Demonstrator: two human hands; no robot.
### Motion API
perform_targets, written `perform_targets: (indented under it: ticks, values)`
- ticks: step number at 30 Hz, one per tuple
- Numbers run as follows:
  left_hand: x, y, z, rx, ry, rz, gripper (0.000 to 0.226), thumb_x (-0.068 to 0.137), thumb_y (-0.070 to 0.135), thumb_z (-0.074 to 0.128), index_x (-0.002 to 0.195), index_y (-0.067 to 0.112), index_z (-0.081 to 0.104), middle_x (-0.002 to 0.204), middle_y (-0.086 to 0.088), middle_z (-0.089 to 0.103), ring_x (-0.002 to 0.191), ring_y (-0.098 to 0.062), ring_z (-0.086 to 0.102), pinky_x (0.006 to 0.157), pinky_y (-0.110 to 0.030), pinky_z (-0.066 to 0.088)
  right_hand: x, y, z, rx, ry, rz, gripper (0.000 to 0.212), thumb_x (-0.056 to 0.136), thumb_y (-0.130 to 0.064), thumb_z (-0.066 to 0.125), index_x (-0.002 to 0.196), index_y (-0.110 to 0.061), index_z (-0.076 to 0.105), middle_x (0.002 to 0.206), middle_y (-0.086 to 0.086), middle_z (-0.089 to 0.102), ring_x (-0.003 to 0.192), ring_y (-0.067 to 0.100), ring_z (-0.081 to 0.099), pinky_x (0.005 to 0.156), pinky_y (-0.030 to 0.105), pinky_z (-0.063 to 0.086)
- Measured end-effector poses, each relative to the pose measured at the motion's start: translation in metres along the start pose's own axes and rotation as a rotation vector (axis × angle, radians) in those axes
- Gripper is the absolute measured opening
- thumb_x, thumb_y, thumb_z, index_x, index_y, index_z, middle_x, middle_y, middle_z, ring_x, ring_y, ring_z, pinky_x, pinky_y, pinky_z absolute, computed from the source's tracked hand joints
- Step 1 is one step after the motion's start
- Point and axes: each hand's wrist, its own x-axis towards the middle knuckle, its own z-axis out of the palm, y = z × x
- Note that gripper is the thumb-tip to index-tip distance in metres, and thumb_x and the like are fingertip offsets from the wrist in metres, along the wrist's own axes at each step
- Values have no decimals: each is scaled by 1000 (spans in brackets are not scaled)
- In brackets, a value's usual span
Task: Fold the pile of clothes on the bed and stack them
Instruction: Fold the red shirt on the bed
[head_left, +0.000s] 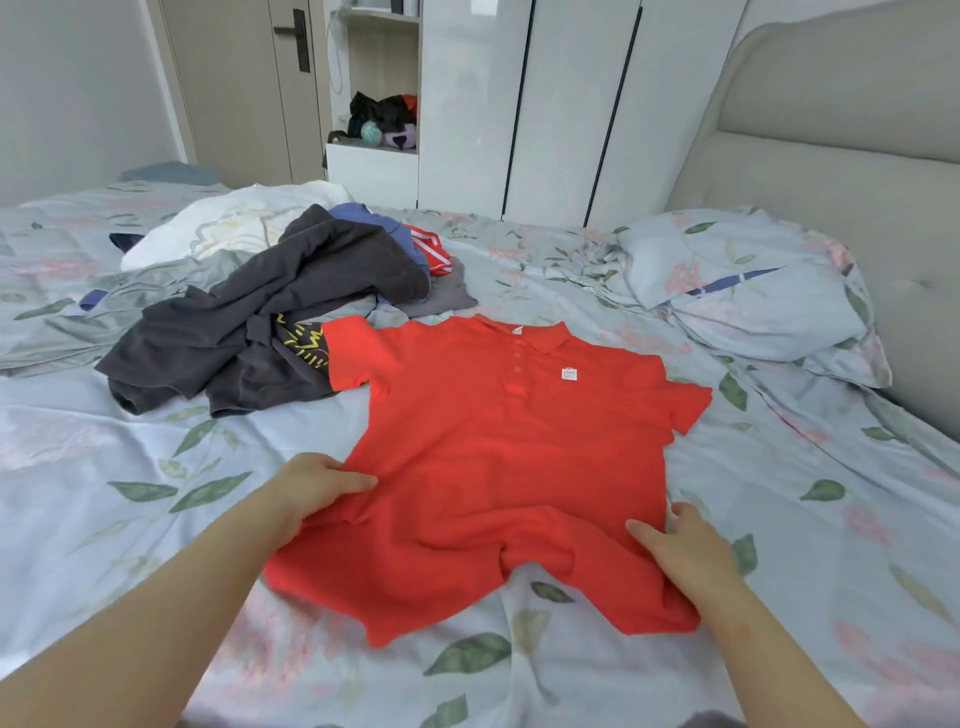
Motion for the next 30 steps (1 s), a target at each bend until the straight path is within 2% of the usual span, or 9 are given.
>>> perform_targets:
  ticks: [6, 10, 13, 17, 20, 22, 24, 27, 30]
  values:
    - [-22, 5, -12, 138, -250, -17, 33, 71, 22, 82, 99, 8, 71, 90, -11, 74, 86, -26, 70, 81, -32, 53, -26, 17, -14, 294, -156, 10, 34, 81, -31, 73, 88, 2, 69, 78, 11, 68, 69, 21, 61, 65, 29, 44]
    - [-28, 9, -13, -351, -387, 34, 38, 80, 24, 70, 113, 6, 65, 99, -12, 73, 82, -23, 71, 77, -33, 58, -41, 9, -18, 358, -365, -95, 23, 79, -33, 74, 93, -14, 74, 85, -1, 74, 80, 12, 68, 73, 21, 51]
    - [-32, 3, -15, -53, -523, 124, 81, 42, 31, 92, 116, 20, 62, 109, -3, 71, 99, -22, 68, 86, -33, 54, -48, 6, -19, 375, -484, -179, 26, 78, -26, 76, 101, -27, 64, 96, -12, 69, 88, 0, 64, 68, 10, 47]
    - [-36, -6, -16, 63, -457, 29, 56, 61, 7, 83, 114, 7, 64, 103, -11, 72, 96, -28, 68, 91, -40, 52, -47, 9, -8, 385, -362, -240, 21, 79, -6, 73, 95, -17, 64, 91, -3, 70, 75, 2, 63, 59, 9, 47]
    - [-39, 0, -16, -274, -384, 21, 25, 86, 3, 62, 111, 1, 63, 94, -14, 73, 76, -23, 71, 70, -32, 59, -45, 3, -12, 833, -261, -153, 16, 83, 3, 63, 97, -6, 67, 78, 5, 73, 64, 12, 67, 58, 22, 53]
    - [-42, 7, -18, -497, -325, 37, 19, 92, 7, 54, 108, 3, 63, 88, -13, 73, 67, -20, 71, 59, -30, 59, -44, 0, -26, 1131, -264, -65, 8, 80, -1, 64, 84, -8, 62, 55, 3, 64, 41, 10, 56, 36, 19, 43]
    - [-43, 9, -22, -544, -325, 34, 20, 90, 13, 58, 108, 5, 63, 87, -14, 73, 66, -20, 71, 58, -31, 59, -47, 1, -42, 1306, -336, -2, 28, 59, -17, 80, 67, -11, 54, 40, 1, 47, 26, 7, 35, 27, 12, 24]
    - [-49, -4, -27, -277, -463, -109, 50, 69, 29, 84, 110, 6, 66, 102, -18, 71, 78, -26, 71, 73, -38, 59, -59, 14, -59, 1028, -374, 153, 34, 70, -35, 73, 58, -16, 48, 35, -2, 36, 22, 6, 23, 31, 8, 14]
    - [-56, -18, -26, 114, -504, -182, 40, 75, 19, 78, 110, 7, 66, 102, -15, 72, 91, -28, 70, 84, -39, 55, -68, 40, -55, 390, -389, 166, 29, 88, -40, 62, 74, -15, 62, 38, -5, 47, 25, 8, 35, 35, 12, 19]
